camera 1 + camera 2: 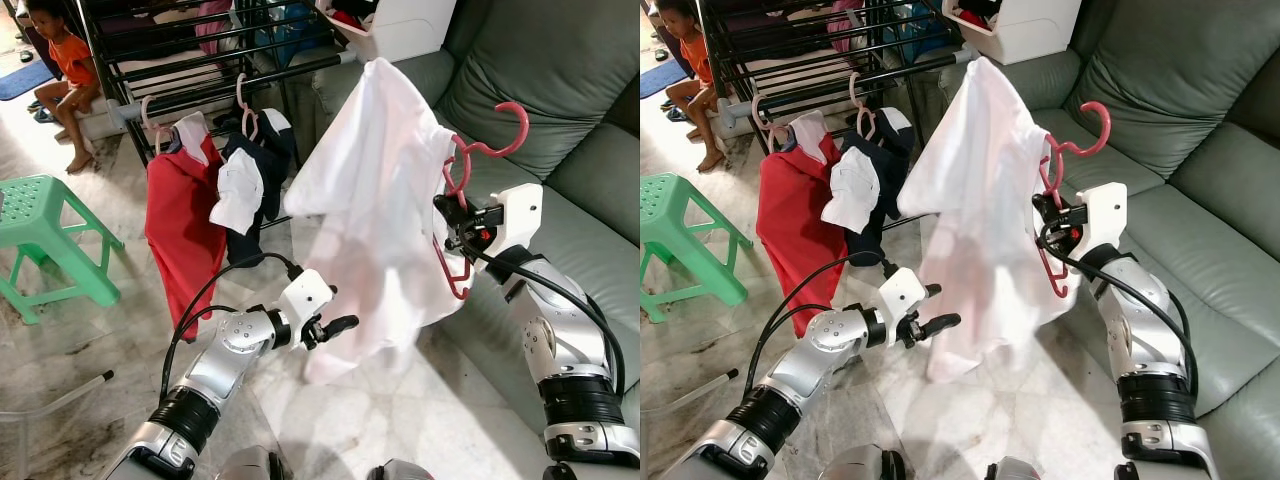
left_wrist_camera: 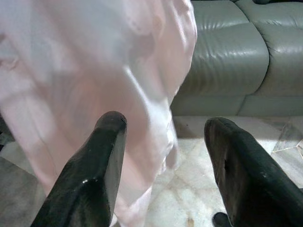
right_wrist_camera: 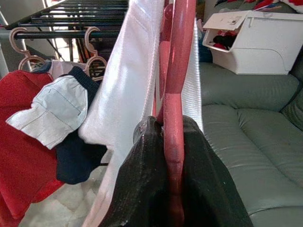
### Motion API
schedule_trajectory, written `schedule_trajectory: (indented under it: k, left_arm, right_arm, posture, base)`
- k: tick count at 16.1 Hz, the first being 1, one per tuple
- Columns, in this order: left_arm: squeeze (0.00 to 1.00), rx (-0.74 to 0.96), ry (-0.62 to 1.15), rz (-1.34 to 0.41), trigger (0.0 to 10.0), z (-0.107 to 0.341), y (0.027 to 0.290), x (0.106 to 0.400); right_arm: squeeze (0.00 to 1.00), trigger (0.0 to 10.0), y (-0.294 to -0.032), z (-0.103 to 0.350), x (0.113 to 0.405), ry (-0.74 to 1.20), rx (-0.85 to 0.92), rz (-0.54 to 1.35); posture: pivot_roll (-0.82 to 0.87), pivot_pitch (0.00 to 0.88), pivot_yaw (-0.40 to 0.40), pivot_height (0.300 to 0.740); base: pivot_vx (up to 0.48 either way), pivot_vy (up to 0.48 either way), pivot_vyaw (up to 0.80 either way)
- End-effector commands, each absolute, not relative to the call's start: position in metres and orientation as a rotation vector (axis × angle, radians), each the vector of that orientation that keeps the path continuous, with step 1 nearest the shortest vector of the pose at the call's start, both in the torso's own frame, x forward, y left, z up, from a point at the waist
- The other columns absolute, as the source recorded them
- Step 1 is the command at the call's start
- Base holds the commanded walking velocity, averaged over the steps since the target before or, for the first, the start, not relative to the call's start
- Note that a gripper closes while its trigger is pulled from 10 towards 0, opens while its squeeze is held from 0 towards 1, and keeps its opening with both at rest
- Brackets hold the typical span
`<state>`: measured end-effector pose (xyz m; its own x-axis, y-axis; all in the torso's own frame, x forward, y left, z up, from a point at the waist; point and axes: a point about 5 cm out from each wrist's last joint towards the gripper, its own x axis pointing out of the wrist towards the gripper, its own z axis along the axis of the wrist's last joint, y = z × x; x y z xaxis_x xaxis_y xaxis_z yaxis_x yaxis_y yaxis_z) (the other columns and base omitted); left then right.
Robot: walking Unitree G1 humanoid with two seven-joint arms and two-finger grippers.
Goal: Hang hanger
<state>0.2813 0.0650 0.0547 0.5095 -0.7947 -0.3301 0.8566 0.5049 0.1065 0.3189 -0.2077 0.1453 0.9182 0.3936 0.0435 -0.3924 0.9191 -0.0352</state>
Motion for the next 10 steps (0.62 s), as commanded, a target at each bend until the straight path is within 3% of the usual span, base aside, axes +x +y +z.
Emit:
schedule_trajectory:
  k: [1,6,8,10]
  left_arm:
    - [1.0,0.285,0.232,-1.018,10.0,0.058,0.064,0.281]
    - [1.0,0.285,0.232,-1.018,10.0,0.058,0.064,0.281]
    - [1.0,0.53,0.015,-0.739,10.0,0.086,0.131,0.309]
    - [1.0,0.531,-0.01,-0.677,10.0,0.088,0.137,0.311]
  right_arm:
    - [0.0,10.0,-0.203,0.17,0.323,-0.164,-0.05,0.421]
    - [0.0,10.0,-0.203,0.17,0.323,-0.164,-0.05,0.421]
    - [0.0,10.0,-0.226,0.106,0.275,0.1,-0.342,0.587]
    - [0.0,10.0,-0.229,0.101,0.275,0.118,-0.363,0.572]
  posture:
    - [-0.07,0.0,0.01,0.74]
    - [-0.07,0.0,0.01,0.74]
    - [-0.06,0.0,0.034,0.74]
    - [-0.06,0.0,0.034,0.74]
  base:
    - [0.0,0.0,0.0]
    - [0.0,0.0,0.0]
    - [0.0,0.0,0.0]
    - [0.0,0.0,0.0]
